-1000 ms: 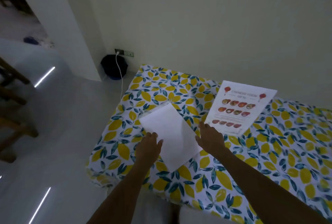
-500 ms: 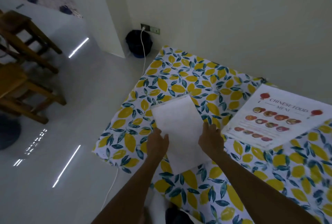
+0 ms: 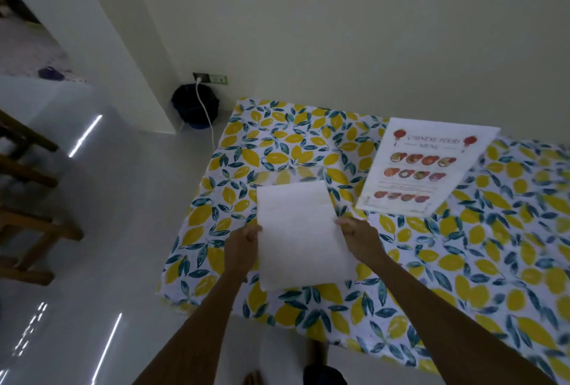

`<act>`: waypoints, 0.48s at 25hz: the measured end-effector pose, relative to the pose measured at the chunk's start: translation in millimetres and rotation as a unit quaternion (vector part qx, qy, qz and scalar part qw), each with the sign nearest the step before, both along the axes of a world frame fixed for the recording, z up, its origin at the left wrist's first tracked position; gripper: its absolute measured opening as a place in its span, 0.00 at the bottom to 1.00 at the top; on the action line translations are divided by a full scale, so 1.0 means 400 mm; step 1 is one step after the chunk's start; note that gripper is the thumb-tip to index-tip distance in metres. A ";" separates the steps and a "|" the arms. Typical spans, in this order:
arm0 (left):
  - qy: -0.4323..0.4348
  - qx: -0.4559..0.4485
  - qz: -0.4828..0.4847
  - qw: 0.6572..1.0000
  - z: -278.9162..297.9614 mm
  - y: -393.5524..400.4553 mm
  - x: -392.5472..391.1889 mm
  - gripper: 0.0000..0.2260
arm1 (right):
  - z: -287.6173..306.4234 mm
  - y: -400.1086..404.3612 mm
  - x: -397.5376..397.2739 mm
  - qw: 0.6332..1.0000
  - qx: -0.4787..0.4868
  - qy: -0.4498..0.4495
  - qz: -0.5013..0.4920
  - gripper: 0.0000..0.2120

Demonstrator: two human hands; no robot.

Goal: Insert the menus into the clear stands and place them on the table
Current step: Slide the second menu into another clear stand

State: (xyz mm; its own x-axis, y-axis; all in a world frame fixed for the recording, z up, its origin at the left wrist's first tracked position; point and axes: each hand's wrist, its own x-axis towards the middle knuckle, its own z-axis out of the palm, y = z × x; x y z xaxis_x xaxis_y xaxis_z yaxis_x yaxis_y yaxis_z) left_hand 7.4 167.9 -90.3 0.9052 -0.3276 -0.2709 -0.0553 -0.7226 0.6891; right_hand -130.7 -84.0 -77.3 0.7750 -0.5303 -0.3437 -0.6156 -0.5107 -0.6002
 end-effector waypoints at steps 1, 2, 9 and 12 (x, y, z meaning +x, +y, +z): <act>-0.016 -0.001 -0.030 0.999 0.005 0.020 0.000 0.17 | 0.013 0.016 -0.025 0.999 0.039 -0.015 -0.018 0.18; -0.034 -0.005 -0.062 0.997 0.007 0.042 -0.004 0.19 | 0.030 0.037 -0.052 0.996 0.077 -0.028 -0.040 0.17; -0.019 -0.062 -0.162 0.985 0.079 0.135 -0.019 0.13 | 0.102 0.164 -0.182 0.981 0.112 -0.119 -0.101 0.16; -0.047 -0.059 -0.195 0.978 0.114 0.139 0.000 0.13 | 0.129 0.179 -0.181 0.975 0.111 -0.152 -0.120 0.13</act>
State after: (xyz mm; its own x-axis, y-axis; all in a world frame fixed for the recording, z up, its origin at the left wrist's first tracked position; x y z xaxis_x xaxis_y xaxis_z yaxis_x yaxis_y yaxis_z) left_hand 7.5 223.5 -44.6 0.7249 -0.6762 -0.1316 -0.3776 -0.5499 0.7450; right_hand -203.1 -12.5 -25.7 0.7217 -0.6476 -0.2444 -0.4782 -0.2112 -0.8525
